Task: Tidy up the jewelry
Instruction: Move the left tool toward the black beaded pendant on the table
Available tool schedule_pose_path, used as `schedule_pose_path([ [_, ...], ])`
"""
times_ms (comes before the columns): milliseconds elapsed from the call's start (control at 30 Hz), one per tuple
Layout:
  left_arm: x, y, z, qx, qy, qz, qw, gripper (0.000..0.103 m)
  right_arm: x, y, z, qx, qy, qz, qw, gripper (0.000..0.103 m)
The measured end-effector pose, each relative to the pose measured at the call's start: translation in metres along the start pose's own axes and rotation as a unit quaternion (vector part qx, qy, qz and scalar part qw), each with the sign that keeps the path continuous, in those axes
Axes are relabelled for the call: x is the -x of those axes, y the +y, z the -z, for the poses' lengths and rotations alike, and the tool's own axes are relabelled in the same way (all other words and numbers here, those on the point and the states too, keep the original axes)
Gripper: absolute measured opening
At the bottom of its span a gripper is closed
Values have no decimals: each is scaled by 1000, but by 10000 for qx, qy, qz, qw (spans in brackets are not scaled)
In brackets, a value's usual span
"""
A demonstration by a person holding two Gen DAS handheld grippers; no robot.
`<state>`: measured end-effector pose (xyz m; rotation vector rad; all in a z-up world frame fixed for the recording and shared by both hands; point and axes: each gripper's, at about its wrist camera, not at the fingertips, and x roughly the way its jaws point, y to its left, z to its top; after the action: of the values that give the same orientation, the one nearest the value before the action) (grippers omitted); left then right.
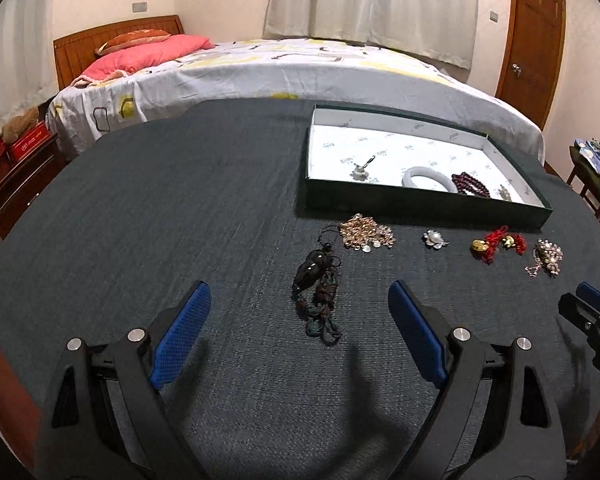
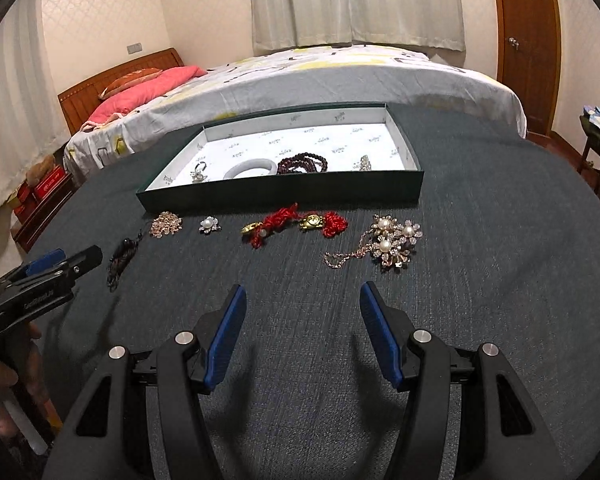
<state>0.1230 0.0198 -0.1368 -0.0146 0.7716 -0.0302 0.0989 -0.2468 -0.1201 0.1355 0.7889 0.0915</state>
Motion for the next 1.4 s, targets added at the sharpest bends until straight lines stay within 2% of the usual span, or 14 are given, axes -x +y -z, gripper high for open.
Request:
schedule_pose_path([
  [133,-8,3,-3,14,35,-9,10000,86,0,-2,0,-28,0,20,10000,58],
  [200,-12,3,-5,-15,51,3,10000,81,-1,-2,1,-43,12,19,10000,58],
  [400,-21,13,-13,3,74,-113,9999,74,-3,-3,1,-67,43,2,10000,58],
  [567,-30,20,-11,30,223,-163,9996,73,-4,-3,0,-111,65,-26,9999,58],
  [800,-45,8,-7,-180,417,-103,9989,72,-2,-4,-2,-123,31,-34,9999,58],
  [900,-50,2,-7,-234,502,-10,9985,64,-2,-5,-2,-139,36,-34,9999,58],
  [1100,-38,10,-13,-171,372,-57,9991,64,-3,-6,-3,-157,31,-62,9999,58],
  [1400,-50,15,-13,-149,531,-79,9984,61,-7,-5,-2,-187,81,-111,9997,58],
])
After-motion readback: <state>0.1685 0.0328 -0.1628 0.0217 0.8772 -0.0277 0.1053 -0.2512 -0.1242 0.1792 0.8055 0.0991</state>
